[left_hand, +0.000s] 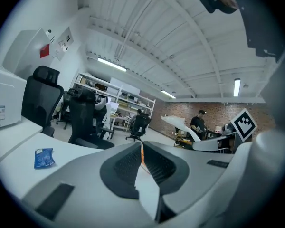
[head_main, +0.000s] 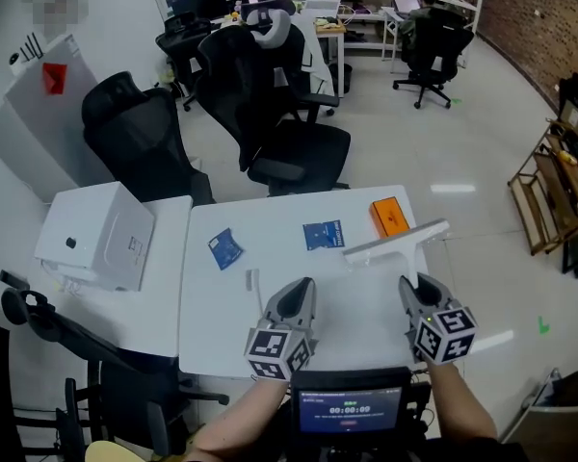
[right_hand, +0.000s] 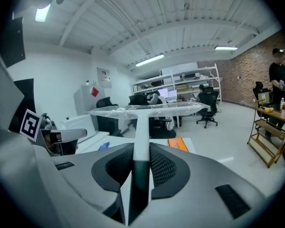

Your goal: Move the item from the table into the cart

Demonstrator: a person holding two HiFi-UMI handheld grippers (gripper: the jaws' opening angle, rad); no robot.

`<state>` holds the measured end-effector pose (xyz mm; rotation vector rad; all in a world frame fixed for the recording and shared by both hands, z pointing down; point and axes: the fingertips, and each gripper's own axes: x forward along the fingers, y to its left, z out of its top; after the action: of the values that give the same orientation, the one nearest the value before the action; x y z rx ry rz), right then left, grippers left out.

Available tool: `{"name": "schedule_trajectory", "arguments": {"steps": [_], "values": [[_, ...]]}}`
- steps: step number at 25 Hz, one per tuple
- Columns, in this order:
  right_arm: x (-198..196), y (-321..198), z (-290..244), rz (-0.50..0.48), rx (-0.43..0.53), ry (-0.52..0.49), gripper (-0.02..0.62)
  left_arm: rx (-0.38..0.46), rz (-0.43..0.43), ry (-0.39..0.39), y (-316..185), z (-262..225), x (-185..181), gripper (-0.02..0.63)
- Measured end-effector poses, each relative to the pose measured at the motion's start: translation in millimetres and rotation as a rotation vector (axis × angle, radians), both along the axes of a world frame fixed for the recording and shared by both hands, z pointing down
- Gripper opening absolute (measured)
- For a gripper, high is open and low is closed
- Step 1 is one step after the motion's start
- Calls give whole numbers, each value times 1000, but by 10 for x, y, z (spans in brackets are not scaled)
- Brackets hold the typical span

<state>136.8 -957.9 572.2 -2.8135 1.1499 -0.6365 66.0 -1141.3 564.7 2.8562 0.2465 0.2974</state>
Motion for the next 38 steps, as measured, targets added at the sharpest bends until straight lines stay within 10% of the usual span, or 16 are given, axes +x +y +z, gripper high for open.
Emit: {"name": "schedule_trajectory", "arguments": {"steps": [12,21,38], "values": [[-308,230,-748,56,67,142,64,10,144,195,377,-819,-147,17],[-295,1719,-1108,330,53,231,64,-102,417,225,1658,-879,193,4],[-1282,7351,-1435,670,31,283,64,-138,767,305,7488,-1538,17,0]]}}
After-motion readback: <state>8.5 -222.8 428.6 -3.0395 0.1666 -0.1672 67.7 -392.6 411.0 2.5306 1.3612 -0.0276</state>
